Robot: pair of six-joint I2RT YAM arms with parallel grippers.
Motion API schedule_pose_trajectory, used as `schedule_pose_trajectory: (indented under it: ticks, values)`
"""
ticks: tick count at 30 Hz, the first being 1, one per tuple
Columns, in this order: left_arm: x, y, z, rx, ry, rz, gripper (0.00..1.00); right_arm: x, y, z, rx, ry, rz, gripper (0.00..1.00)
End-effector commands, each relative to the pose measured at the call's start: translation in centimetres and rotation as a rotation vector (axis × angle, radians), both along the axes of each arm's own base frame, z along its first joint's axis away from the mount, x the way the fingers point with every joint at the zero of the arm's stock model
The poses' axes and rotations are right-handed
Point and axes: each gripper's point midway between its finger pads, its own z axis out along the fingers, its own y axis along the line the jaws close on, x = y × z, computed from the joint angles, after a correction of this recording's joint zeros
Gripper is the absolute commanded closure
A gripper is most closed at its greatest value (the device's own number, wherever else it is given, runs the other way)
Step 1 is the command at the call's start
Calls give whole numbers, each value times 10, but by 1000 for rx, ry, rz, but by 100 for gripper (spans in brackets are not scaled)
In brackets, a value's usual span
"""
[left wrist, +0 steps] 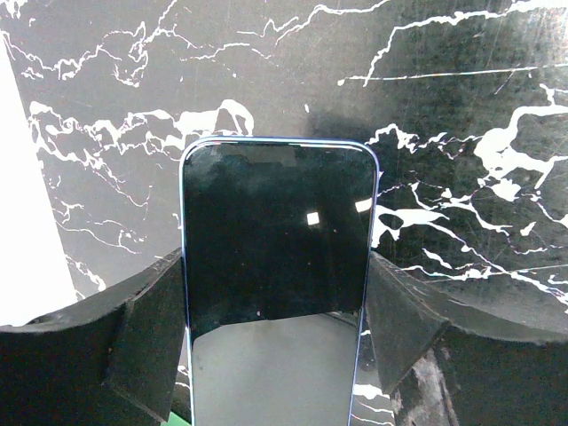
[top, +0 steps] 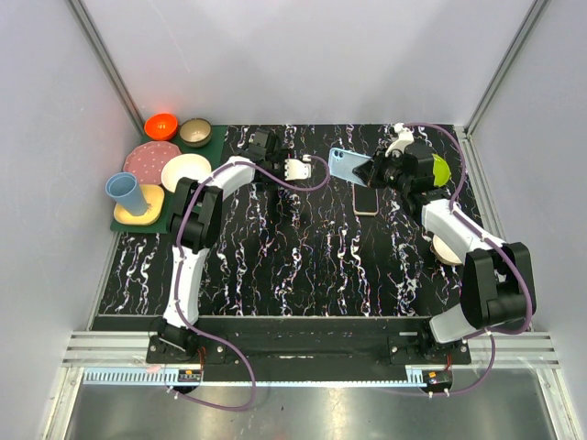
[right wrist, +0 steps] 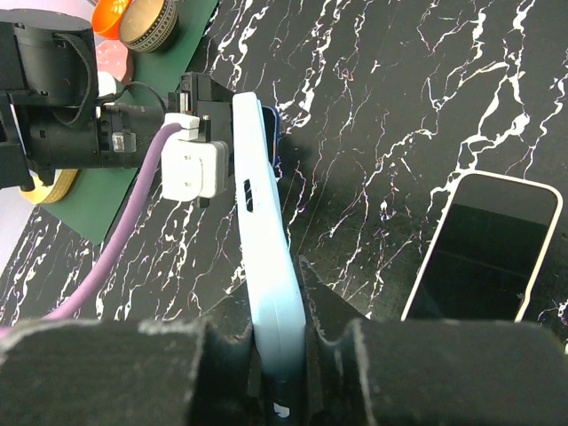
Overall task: Take the phone out of the phone case
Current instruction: Place the phone at the center of the board.
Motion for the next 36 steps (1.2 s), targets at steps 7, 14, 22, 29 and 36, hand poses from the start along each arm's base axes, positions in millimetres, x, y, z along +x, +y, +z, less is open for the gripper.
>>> schedule_pose_trajectory:
  ticks: [7,14,22,29,36]
  values:
    - [5,0,-3,13,-14,-20,55,7,-2,21,29,-72,1,100]
    - [5,3,-6,29,-13,-14,1,7,-2,22,30,-73,-1,100]
    - [6,4,-5,30,-13,-6,1,7,-4,23,34,-74,-5,100]
    - [-3,4,12,12,-25,-17,1,8,-5,23,36,-71,-7,100]
    - [-25,11,47,-19,-50,4,1,6,-6,26,45,-66,-2,100]
